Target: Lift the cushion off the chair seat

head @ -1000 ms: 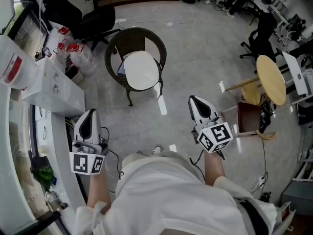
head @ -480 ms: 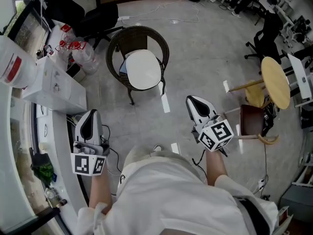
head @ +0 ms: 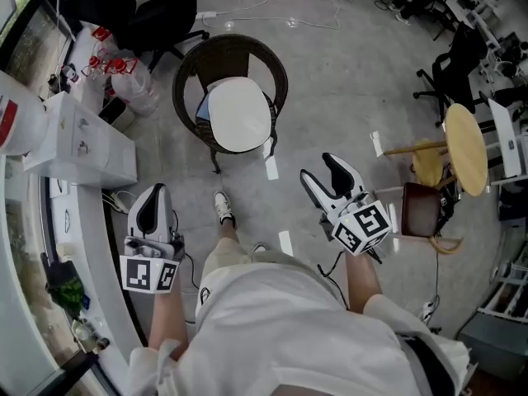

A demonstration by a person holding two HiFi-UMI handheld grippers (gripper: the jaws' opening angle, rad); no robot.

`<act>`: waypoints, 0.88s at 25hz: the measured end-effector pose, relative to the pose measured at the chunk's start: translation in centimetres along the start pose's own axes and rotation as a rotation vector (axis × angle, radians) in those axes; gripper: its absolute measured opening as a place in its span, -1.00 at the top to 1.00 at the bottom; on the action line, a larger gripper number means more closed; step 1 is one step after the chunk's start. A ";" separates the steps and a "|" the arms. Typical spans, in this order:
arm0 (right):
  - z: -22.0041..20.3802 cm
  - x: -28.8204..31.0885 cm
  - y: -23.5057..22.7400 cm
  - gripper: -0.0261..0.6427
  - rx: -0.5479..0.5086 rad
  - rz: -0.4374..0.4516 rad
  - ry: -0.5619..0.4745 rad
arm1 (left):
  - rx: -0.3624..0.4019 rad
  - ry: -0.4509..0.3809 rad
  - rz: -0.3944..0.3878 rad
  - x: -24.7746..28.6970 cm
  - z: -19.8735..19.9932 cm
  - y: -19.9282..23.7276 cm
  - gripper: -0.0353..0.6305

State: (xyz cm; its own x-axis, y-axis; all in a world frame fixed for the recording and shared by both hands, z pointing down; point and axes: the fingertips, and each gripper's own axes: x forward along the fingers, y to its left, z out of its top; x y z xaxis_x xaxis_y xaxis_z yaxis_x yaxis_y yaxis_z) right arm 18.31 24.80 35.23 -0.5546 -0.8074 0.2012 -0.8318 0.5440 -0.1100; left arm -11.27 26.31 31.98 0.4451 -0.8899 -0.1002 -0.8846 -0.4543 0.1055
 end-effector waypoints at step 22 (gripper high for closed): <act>4.6 27.0 -7.6 -0.62 -0.128 -0.028 0.271 | -0.133 0.021 -0.118 25.3 -3.0 19.1 0.84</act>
State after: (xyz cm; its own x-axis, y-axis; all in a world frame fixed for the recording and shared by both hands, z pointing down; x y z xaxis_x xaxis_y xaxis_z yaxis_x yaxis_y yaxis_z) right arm 9.55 -2.14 37.00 -0.4911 -0.7416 0.4570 -0.8279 0.5605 0.0198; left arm -16.48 -5.01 34.42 0.5483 -0.8303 -0.0993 -0.8007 -0.5556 0.2242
